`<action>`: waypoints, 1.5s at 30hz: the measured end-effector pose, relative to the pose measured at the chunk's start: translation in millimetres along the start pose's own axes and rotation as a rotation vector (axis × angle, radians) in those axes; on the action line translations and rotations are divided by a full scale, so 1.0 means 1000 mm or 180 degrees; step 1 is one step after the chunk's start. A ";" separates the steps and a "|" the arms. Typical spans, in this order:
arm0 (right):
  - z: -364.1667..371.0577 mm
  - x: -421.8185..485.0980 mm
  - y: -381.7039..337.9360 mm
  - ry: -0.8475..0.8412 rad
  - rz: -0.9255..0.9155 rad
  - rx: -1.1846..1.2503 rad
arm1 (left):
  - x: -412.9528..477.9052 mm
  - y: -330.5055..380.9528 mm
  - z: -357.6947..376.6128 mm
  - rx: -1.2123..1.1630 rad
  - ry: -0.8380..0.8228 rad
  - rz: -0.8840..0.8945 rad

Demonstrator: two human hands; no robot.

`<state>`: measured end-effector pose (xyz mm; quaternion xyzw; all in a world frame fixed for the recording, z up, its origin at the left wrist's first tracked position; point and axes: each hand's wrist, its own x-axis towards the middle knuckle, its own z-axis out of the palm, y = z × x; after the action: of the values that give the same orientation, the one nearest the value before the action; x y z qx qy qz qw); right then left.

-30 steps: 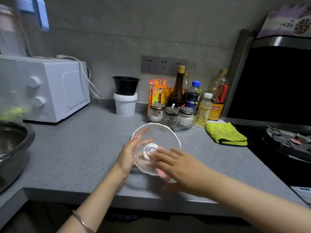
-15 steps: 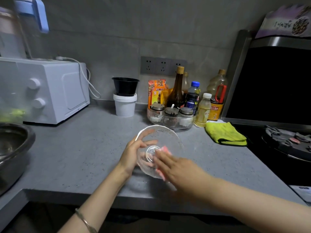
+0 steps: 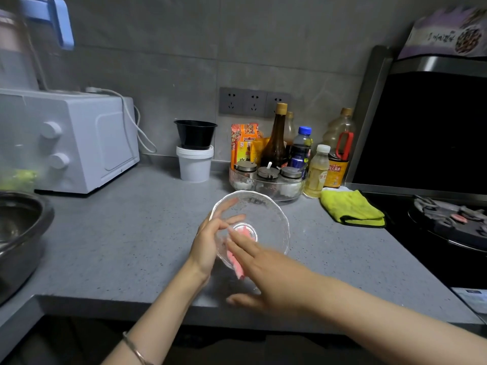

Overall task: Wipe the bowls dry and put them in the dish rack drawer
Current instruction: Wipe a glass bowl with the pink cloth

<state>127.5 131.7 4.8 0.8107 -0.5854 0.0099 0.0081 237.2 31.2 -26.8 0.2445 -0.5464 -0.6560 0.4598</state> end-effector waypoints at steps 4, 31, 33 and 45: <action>0.009 0.018 0.019 0.0270 0.0071 -0.0554 | -0.002 0.002 0.000 -0.0086 0.0039 -0.0017; -0.054 0.013 0.051 0.1054 0.0765 0.4552 | -0.008 0.010 -0.017 -0.0156 -0.0277 0.0112; -0.047 0.014 0.053 0.1534 0.1013 0.4544 | -0.009 0.013 -0.016 -0.0461 -0.0026 0.0066; -0.006 0.024 0.009 0.2384 -0.0235 0.0771 | -0.009 0.013 0.007 -0.1349 0.1209 -0.0426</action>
<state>126.8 106.4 11.1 0.7665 -0.5069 0.3737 0.1258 239.9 42.6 -14.2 0.2969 -0.2839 -0.7268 0.5504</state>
